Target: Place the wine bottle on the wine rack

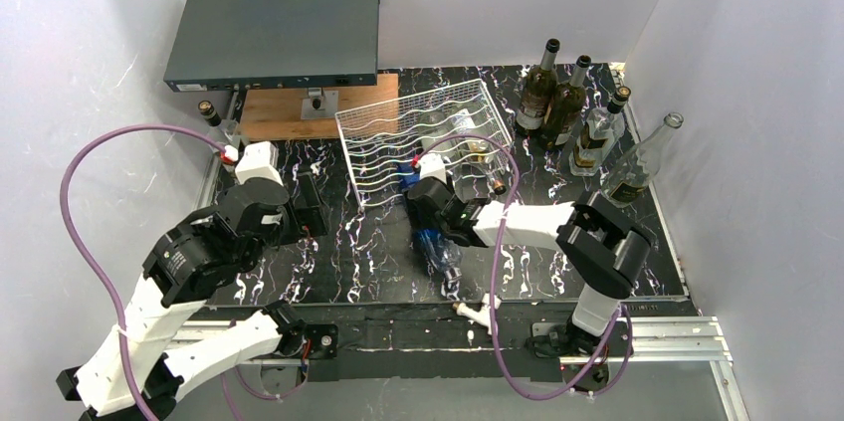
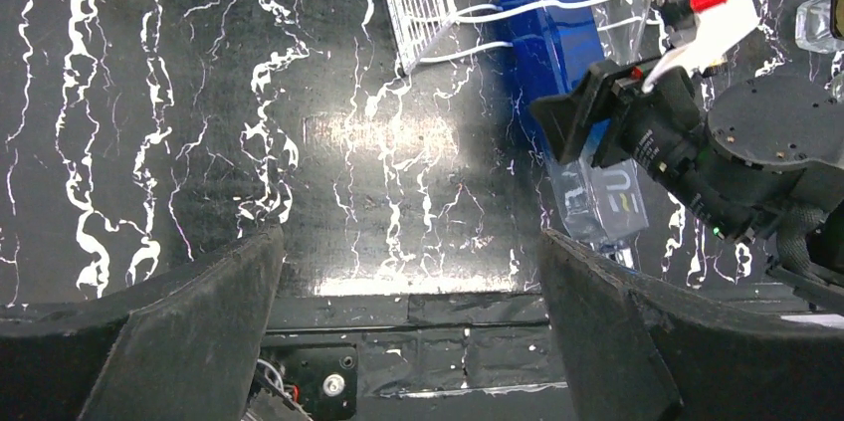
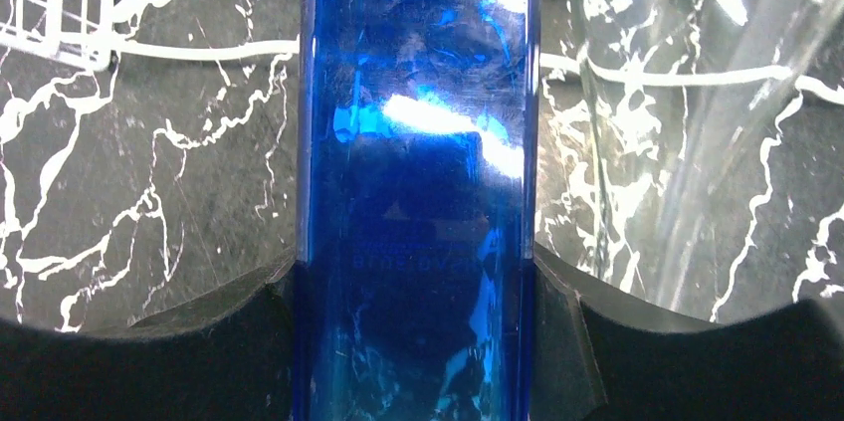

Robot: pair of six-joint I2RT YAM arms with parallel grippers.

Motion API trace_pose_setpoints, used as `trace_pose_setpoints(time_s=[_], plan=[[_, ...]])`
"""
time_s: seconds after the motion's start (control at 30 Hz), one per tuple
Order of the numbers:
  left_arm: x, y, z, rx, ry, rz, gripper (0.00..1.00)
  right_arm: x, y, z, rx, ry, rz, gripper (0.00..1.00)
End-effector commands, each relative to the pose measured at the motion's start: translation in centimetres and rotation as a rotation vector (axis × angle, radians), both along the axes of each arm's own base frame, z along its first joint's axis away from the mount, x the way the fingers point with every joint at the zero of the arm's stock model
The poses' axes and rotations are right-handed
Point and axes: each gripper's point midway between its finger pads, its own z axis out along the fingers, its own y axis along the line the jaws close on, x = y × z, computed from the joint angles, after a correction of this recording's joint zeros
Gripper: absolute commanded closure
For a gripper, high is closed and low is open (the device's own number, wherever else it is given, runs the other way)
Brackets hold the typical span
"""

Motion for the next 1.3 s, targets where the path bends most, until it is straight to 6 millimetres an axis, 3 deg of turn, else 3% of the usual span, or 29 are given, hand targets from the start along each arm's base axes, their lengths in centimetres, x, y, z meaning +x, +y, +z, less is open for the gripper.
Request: trace_pose_setpoints(time_s=[0.0,0.07,0.1,0.2,0.3,0.4,0.5,0.63,0.83,1.03,1.27], plan=[[-0.2,-0.2,-0.7,-0.01,0.023,0.004,0.02,3.8,3.5,5.7,0.16,-0.177,-0.062,0.99],[-0.3,-0.2,-1.0,-0.016,0.03,0.004,0.02,4.1,3.6,5.4,0.132,-0.183,-0.059,0.99],[-0.3,-0.3,-1.2,-0.017,0.035,0.004,0.02,4.1,3.6,5.1,0.118,-0.182,-0.058,0.9],[-0.4,-0.4,-1.8,-0.015,0.046,0.004,0.02,4.1,3.7,4.2,0.086,-0.165,-0.047,0.5],[-0.2,-0.8,-2.3,-0.011,0.062,-0.004,0.02,3.3,4.1,3.4,0.059,-0.124,0.007,0.2],[0.0,-1.4,-2.6,-0.01,0.075,-0.019,0.02,2.3,4.0,3.2,-0.005,-0.1,0.049,0.04],[0.2,-1.8,-3.2,0.003,0.091,-0.03,0.02,1.3,2.9,2.7,-0.073,-0.051,0.068,0.02],[0.7,-3.3,-4.0,-0.008,0.117,-0.058,0.02,-0.2,2.0,3.7,-0.06,0.0,0.083,0.02],[2.5,-5.7,-5.6,-0.027,0.193,-0.106,0.02,-3.8,-1.3,4.0,-0.056,0.095,0.108,0.02],[7.3,-6.1,-6.7,-0.149,0.238,-0.105,0.03,-8.2,-3.8,3.9,-0.001,0.217,0.167,0.01],[13.4,-4.9,-9.2,0.029,0.258,-0.069,0.25,-12.0,-4.9,3.4,0.108,0.323,0.201,0.02]])
